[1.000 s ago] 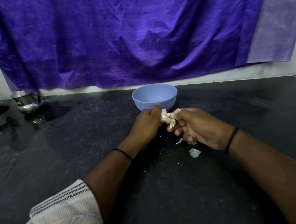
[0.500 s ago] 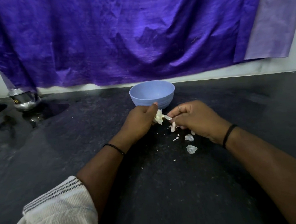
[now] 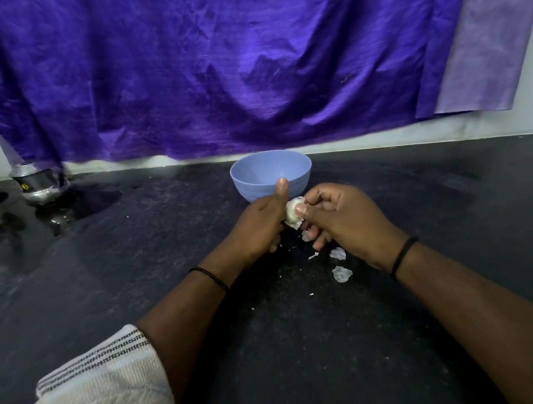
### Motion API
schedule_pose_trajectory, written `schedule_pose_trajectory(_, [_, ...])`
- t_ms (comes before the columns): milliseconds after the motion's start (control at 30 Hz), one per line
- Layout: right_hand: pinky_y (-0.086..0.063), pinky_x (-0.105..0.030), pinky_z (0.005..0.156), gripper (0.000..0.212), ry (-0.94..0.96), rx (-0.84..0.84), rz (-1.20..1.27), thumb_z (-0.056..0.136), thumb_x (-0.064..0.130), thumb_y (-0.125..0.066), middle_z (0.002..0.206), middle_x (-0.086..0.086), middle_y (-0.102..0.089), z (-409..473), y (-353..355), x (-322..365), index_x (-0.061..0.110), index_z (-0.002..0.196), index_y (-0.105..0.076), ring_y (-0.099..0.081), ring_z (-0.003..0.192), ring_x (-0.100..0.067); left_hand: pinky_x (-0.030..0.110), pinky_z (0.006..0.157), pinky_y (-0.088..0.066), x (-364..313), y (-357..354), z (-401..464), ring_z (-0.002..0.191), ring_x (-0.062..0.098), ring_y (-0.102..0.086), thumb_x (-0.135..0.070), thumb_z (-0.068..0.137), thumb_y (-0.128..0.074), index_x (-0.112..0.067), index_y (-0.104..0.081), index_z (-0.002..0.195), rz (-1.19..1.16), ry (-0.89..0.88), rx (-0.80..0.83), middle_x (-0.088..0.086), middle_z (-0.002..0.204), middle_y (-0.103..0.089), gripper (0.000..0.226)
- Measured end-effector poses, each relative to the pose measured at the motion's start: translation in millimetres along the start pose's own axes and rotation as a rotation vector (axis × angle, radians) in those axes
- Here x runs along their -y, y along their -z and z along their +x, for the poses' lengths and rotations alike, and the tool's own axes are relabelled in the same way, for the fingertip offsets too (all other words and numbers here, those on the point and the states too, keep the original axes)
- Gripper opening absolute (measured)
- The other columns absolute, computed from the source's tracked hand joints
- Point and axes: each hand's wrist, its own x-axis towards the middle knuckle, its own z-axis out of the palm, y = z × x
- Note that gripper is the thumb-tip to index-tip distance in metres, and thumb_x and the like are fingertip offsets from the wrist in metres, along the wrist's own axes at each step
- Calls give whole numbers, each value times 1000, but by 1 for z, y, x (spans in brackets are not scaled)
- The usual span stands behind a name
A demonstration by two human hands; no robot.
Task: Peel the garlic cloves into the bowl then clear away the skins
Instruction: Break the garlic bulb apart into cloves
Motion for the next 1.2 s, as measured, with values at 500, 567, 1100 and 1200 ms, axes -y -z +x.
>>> schedule_pose_trajectory(500, [-43, -18, 52, 33, 15, -106, -245, 103, 47, -40, 70, 10, -58, -4, -1, 7, 21, 95, -59, -54, 56, 2, 38, 69, -46, 5, -14, -5, 70, 6, -53, -40, 104, -36, -12, -54, 87, 239, -340, -118, -6, 77, -58, 37])
schedule_pose_trajectory(567, [-39, -8, 60, 31, 97, -126, -322, 104, 45, -36, 78, 15, -63, -5, 0, 8, 30, 92, -59, -57, 68, 9, 36, 74, -51, 3, -19, -8, 75, 4, -62, -42, 105, -34, -13, -60, 98, 169, -303, -118, -5, 90, -66, 40])
schedule_pose_trajectory(1100, [-36, -11, 46, 34, 100, -242, 78, 108, 30, -33, 53, 19, -55, -4, -19, 17, 24, 85, -57, -50, 48, 4, 25, 54, -38, -2, -33, -10, 54, 3, -49, -34, 101, -30, -26, -52, 72, -11, -361, -252, -8, 59, -53, 37])
schedule_pose_trajectory(1200, [-33, -21, 42, 32, 6, -160, 179, 108, 33, -33, 59, 7, -49, -5, -15, 14, 20, 94, -59, -42, 48, -5, 22, 48, -36, -5, -32, -7, 46, 3, -47, -31, 105, -32, -26, -55, 70, -179, -254, -166, -9, 52, -53, 42])
